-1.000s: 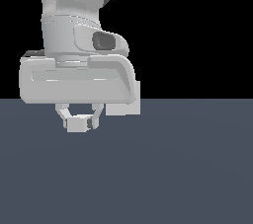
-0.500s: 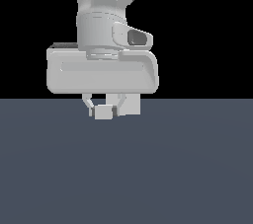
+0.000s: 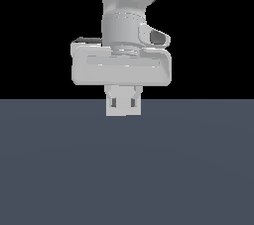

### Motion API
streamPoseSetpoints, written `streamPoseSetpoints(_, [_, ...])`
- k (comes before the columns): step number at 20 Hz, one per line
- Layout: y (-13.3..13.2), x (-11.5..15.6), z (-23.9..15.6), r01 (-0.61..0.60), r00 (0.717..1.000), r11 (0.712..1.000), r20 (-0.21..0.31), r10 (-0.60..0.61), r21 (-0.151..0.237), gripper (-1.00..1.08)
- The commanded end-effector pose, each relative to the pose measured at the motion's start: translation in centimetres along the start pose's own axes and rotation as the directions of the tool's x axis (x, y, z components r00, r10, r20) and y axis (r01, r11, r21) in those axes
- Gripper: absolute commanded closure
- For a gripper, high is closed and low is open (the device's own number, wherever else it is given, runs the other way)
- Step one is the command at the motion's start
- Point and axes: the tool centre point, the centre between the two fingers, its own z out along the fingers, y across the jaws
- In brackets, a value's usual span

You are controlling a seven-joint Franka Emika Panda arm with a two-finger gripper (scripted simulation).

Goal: Plug the charger into the wall socket.

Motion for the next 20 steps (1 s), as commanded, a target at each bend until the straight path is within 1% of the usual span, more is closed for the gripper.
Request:
streamPoseSetpoints(1, [0.6,0.5,-0.3,0.028,1.0,1.0,0.0,-0.028,0.005,1.08])
streamPoseSetpoints(9, [1.9,1.7,-0.7,0.08,0.997,0.997,0.001,-0.08,0.013,1.08])
streamPoseSetpoints(20, [2.0,1.9,-0.7,0.086,0.996,0.996,0.002,-0.086,0.013,1.08])
